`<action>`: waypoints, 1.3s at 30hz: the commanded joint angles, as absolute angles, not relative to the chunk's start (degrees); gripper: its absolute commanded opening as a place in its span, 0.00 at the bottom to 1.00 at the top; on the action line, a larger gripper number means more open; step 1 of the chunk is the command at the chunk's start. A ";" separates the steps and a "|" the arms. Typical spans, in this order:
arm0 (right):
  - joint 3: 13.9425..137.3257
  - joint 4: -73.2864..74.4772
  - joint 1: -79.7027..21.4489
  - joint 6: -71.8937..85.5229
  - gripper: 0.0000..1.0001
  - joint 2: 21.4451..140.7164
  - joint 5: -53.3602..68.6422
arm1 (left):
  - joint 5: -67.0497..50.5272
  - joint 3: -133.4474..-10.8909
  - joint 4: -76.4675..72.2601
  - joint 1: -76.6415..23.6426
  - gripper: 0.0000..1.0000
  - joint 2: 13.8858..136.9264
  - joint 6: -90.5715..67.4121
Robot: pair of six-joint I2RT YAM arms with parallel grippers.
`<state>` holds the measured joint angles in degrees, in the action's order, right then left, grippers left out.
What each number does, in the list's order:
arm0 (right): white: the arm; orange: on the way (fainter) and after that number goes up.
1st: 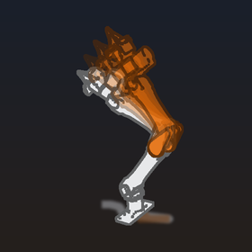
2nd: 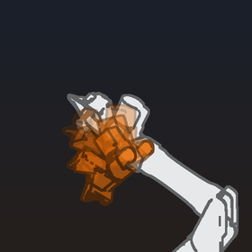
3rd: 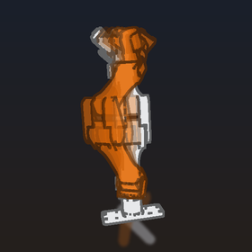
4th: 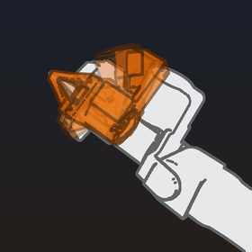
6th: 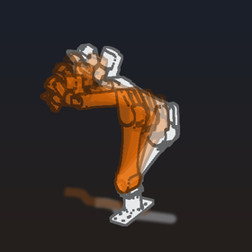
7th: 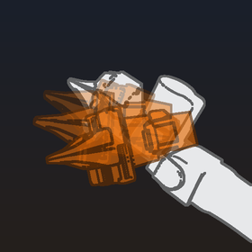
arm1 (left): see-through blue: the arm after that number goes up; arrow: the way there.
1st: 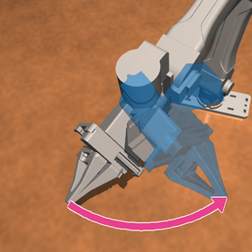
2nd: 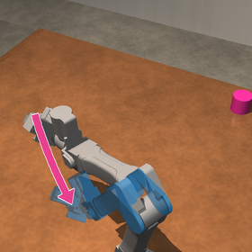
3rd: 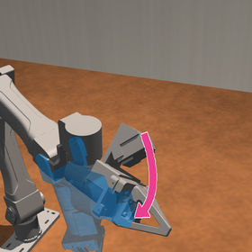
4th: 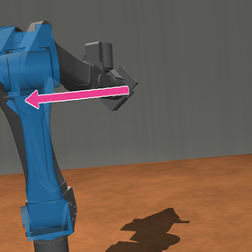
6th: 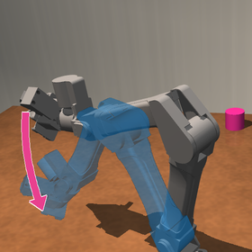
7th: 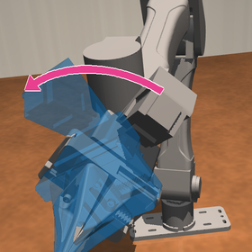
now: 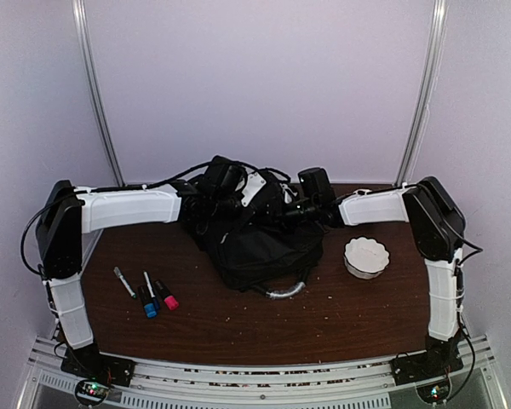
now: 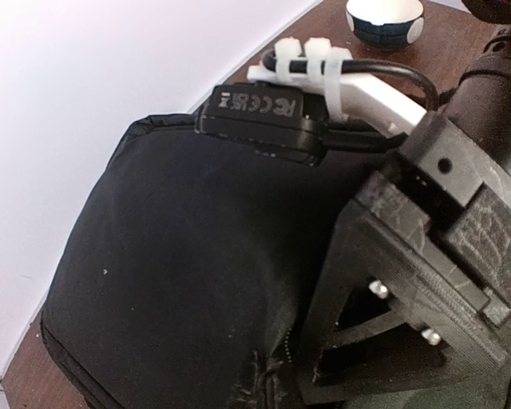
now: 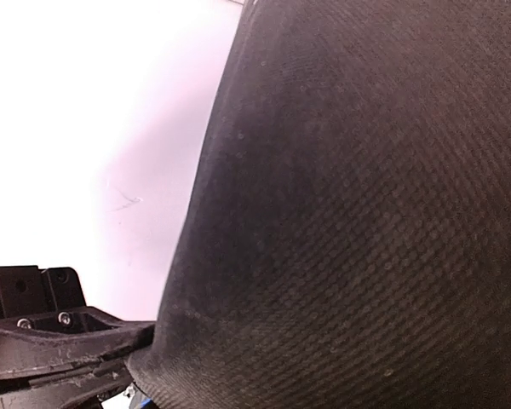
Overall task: Pack the student bag
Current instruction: Place the glue stick in the upper front pocket of the bag, then set the student bag in the upper front pocket.
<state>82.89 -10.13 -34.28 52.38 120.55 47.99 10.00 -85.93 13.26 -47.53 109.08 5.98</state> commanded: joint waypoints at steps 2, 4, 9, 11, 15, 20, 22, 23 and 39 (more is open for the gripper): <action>81.75 -13.85 -33.57 49.80 0.43 116.07 50.27 | 8.48 -86.03 7.21 -49.31 0.00 105.48 5.32; 80.20 -12.02 -33.34 47.79 0.43 114.75 49.93 | 8.61 -85.89 7.14 -49.35 0.00 105.39 5.36; 76.84 -8.47 -32.48 42.72 0.43 110.64 51.56 | 8.01 -85.21 6.89 -49.31 0.00 106.19 5.42; 76.11 -6.03 -32.22 38.11 0.43 108.61 51.33 | 6.69 -84.32 6.14 -49.31 0.00 106.26 5.01; 74.98 1.25 -31.80 30.25 0.40 104.44 48.52 | 5.86 -82.61 4.54 -49.31 0.00 106.81 4.11; 72.79 5.48 -31.03 23.56 0.37 100.41 43.76 | 2.88 -80.59 2.58 -49.36 0.00 108.02 2.93; 71.91 5.29 -30.55 22.75 0.37 99.59 42.70 | 2.10 -79.78 1.92 -49.32 0.00 108.65 2.20; 71.79 5.28 -30.41 22.51 0.37 99.38 42.49 | 1.92 -79.37 1.83 -49.32 0.00 108.95 1.86; 73.13 5.94 -29.31 19.47 0.37 99.21 43.36 | 11.11 -71.60 12.05 -49.31 0.38 95.44 -4.53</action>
